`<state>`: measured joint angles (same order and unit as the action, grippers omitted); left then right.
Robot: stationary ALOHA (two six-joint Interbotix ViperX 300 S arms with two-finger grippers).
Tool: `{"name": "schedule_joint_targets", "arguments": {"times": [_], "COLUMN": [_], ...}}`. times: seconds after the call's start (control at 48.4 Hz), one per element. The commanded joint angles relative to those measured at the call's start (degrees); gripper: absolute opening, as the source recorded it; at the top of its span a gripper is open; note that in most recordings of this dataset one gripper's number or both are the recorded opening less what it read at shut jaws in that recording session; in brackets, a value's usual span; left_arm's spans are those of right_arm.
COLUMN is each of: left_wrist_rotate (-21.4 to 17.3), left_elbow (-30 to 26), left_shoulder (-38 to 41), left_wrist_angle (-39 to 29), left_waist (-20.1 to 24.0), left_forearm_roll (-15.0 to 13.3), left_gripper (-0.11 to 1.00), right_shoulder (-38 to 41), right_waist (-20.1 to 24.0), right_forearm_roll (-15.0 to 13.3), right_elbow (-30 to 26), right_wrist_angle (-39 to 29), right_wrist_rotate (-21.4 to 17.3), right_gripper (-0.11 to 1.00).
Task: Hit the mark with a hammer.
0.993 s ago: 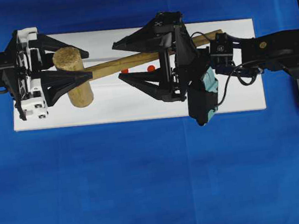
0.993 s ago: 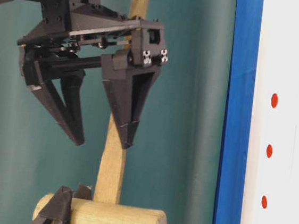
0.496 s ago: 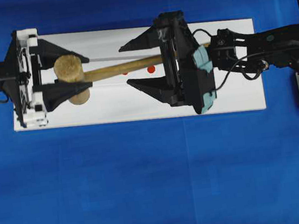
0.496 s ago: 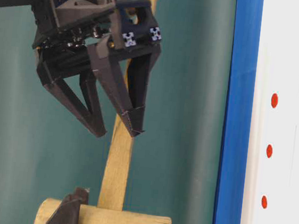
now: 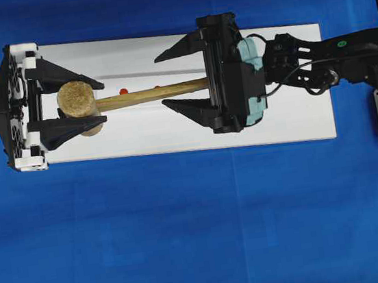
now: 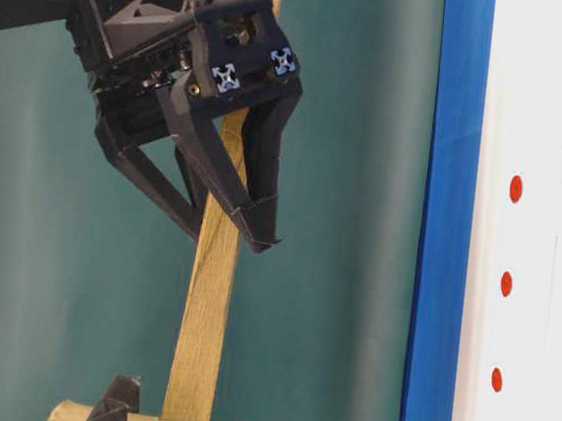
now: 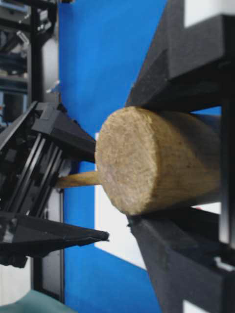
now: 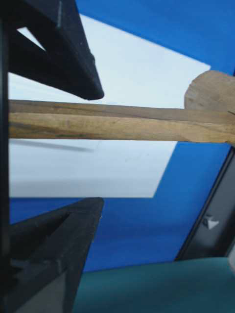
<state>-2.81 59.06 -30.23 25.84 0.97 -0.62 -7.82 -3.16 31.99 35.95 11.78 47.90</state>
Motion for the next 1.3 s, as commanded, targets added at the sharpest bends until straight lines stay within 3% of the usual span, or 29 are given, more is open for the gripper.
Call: {"name": "schedule_joint_targets", "arguments": {"times": [0.0,0.062,0.29,0.352,0.91,0.931,1.034,1.117,1.282], "left_wrist_rotate": [-0.2,-0.2,-0.4,-0.4,-0.5,-0.5,-0.4,-0.4,0.0], "left_elbow": [-0.9,-0.9,-1.0,-1.0,-0.7,-0.7,-0.7,-0.7,-0.3], "left_shoulder": [-1.0,-1.0,-1.0,-1.0,-1.0,-1.0,-1.1,-1.1,-1.8], "left_wrist_angle": [0.4,0.3,-0.1,-0.1,-1.8,-1.9,-2.2,-2.5,-3.5], "left_waist": [-0.3,-0.3,-0.3,-0.3,0.7,0.7,0.7,0.8,1.3], "left_forearm_roll": [0.1,0.1,0.1,0.1,0.1,0.1,0.1,0.1,0.0], "left_gripper": [0.46,0.46,0.46,0.46,0.46,0.47,0.75,0.91,0.88], "right_shoulder": [-1.2,-1.2,-1.2,-1.2,-1.2,-1.2,-1.2,-1.3,-1.7], "right_waist": [-0.1,-0.1,-0.2,-0.2,-0.6,-0.6,-0.6,-0.6,-0.6], "right_forearm_roll": [1.2,1.6,1.8,1.8,1.8,1.8,1.8,1.8,1.8], "right_elbow": [-1.5,-1.7,-2.8,-3.0,-3.0,-3.0,-2.9,-2.9,-2.4], "right_wrist_angle": [-0.5,-1.8,-7.2,-7.5,-7.6,-7.6,-7.6,-7.6,-8.1], "right_wrist_rotate": [-0.1,-0.1,-0.6,-1.1,-5.2,-5.3,-5.9,-6.8,-9.0], "right_gripper": [0.93,0.80,0.13,0.04,0.04,0.04,0.03,0.03,0.03]}}
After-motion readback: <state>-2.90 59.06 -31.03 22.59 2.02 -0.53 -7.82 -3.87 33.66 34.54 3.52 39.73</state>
